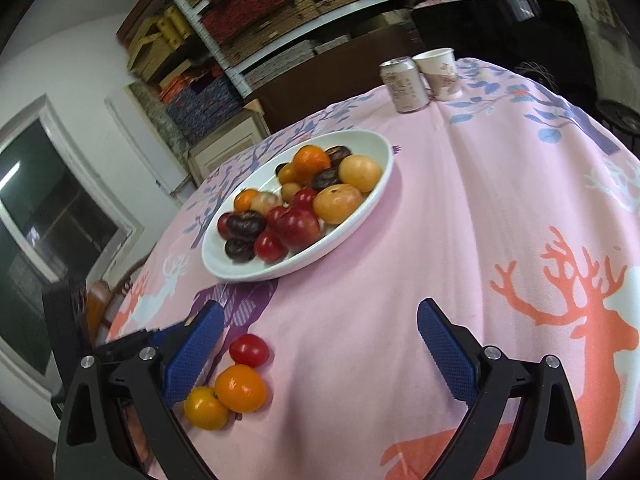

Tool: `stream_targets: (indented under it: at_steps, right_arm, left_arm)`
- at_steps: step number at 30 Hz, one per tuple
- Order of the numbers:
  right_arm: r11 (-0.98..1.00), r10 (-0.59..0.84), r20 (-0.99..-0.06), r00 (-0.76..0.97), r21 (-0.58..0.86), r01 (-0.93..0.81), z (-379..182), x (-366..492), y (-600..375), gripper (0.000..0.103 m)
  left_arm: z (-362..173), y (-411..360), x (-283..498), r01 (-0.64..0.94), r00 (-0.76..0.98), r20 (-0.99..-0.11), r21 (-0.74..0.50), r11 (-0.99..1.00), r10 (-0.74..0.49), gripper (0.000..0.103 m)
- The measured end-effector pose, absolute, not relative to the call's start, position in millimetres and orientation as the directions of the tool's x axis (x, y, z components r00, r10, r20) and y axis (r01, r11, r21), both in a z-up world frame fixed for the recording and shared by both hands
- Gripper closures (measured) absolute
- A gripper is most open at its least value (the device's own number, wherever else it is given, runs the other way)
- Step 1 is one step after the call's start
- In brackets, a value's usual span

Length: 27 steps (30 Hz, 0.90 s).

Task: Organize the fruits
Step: 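Grasp a pale yellow striped fruit with the left tool while the right tool grasps a red tomato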

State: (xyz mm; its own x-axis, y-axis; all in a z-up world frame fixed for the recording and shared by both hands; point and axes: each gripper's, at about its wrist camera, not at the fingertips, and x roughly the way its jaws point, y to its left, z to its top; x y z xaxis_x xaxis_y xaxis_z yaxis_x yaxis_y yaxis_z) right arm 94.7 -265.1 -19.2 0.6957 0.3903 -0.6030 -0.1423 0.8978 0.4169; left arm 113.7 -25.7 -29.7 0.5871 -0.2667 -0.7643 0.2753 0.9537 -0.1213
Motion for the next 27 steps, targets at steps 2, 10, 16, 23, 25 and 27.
stream_targets:
  at_steps: [2, 10, 16, 23, 25, 27]
  right_arm:
    - [0.904, 0.395, -0.613, 0.685, 0.393, -0.169, -19.6, 94.0, -257.5, 0.005]
    - [0.905, 0.426, -0.691, 0.584, 0.313, -0.290, -25.0, 106.2, -209.1, 0.028]
    - [0.893, 0.447, -0.754, 0.481, 0.345, -0.289, -39.6, 123.4, -194.4, 0.058]
    - [0.860, 0.506, -0.740, 0.444, 0.393, -0.325, -42.3, 120.5, -188.7, 0.069]
    - [0.856, 0.512, -0.734, 0.446, 0.394, -0.334, -42.3, 120.1, -186.6, 0.070]
    - [0.849, 0.525, -0.725, 0.446, 0.408, -0.336, -42.2, 120.2, -187.5, 0.071]
  left_arm:
    - [-26.1, -14.8, 113.9, 0.225, 0.613, -0.755, -0.112, 0.968, -0.230, 0.064]
    - [-30.0, 1.8, 120.4, 0.132, 0.617, -0.773, -0.085, 0.988, -0.149, 0.064]
    - [-37.6, 1.6, 124.9, 0.118, 0.594, -0.794, -0.074, 0.990, -0.130, 0.064]
    - [-37.5, 1.9, 125.2, 0.126, 0.590, -0.793, -0.092, 0.988, -0.150, 0.064]
    - [-37.7, 4.4, 126.2, 0.123, 0.588, -0.792, -0.113, 0.986, -0.164, 0.064]
    - [-37.6, 5.8, 126.3, 0.121, 0.587, -0.791, -0.125, 0.985, -0.172, 0.064]
